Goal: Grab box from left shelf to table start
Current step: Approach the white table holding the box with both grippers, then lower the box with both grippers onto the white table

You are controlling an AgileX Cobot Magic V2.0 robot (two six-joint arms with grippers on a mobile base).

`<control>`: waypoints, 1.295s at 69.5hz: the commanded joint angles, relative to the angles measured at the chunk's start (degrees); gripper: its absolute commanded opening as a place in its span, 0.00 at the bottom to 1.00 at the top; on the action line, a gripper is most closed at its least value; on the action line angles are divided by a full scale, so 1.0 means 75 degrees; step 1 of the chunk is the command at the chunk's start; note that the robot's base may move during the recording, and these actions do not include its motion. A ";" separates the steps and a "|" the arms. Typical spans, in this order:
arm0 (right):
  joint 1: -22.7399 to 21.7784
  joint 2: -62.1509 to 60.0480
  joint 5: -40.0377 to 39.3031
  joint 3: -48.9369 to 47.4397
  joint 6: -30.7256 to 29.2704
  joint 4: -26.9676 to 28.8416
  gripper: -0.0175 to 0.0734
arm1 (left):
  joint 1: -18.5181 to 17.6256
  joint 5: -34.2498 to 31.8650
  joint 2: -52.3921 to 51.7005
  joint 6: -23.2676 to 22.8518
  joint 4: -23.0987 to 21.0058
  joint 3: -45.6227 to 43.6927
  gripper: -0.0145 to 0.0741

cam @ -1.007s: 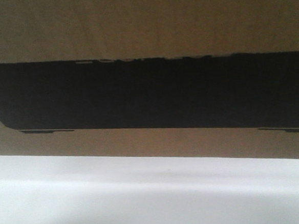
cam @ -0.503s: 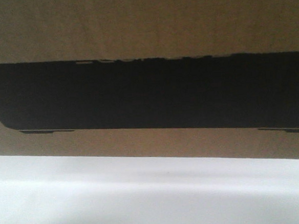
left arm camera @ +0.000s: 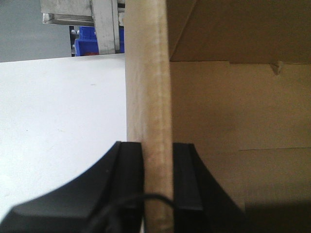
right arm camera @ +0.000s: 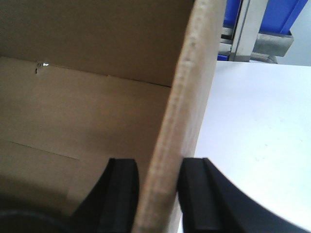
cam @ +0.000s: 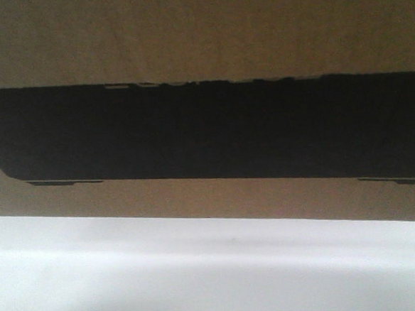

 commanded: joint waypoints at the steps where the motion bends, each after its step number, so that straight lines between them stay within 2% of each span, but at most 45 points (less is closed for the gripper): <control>1: 0.0031 0.0052 -0.0949 -0.0262 -0.0228 0.0468 0.26 | -0.0123 -0.1380 -0.0091 -0.0029 -0.0687 -0.0311 0.06; 22: 0.0030 0.0052 -0.0869 -0.0262 -0.0228 0.0533 0.26 | -0.0123 -0.1628 -0.0091 -0.0029 -0.0867 -0.0311 0.06; 37: 0.0030 0.0374 -0.0636 -0.0389 -0.0237 0.1142 0.26 | -0.0106 -0.1401 -0.0091 -0.0029 -0.0847 -0.0451 0.06; 47: 0.0030 0.1287 -0.0104 -0.1006 -0.0242 0.1250 0.26 | 0.0037 -0.0555 0.0312 -0.0334 -0.0760 -0.1038 0.06; 58: 0.0030 0.2553 0.0900 -0.1985 -0.0513 0.1339 0.26 | 0.0497 0.0862 0.1040 -0.0478 -0.0616 -0.1755 0.06; 65: 0.0030 0.3283 0.1207 -0.2432 -0.0568 0.1356 0.26 | 0.0772 0.1065 0.1428 -0.0528 -0.0650 -0.1841 0.06; 77: 0.0030 0.4163 0.1096 -0.2490 -0.0576 0.1356 0.26 | 0.0966 0.1113 0.2055 -0.0629 -0.0663 -0.1841 0.06; 90: 0.0030 0.4923 0.0457 -0.2490 -0.0890 0.1356 0.26 | 0.0966 0.0849 0.2787 -0.0629 -0.0663 -0.1841 0.06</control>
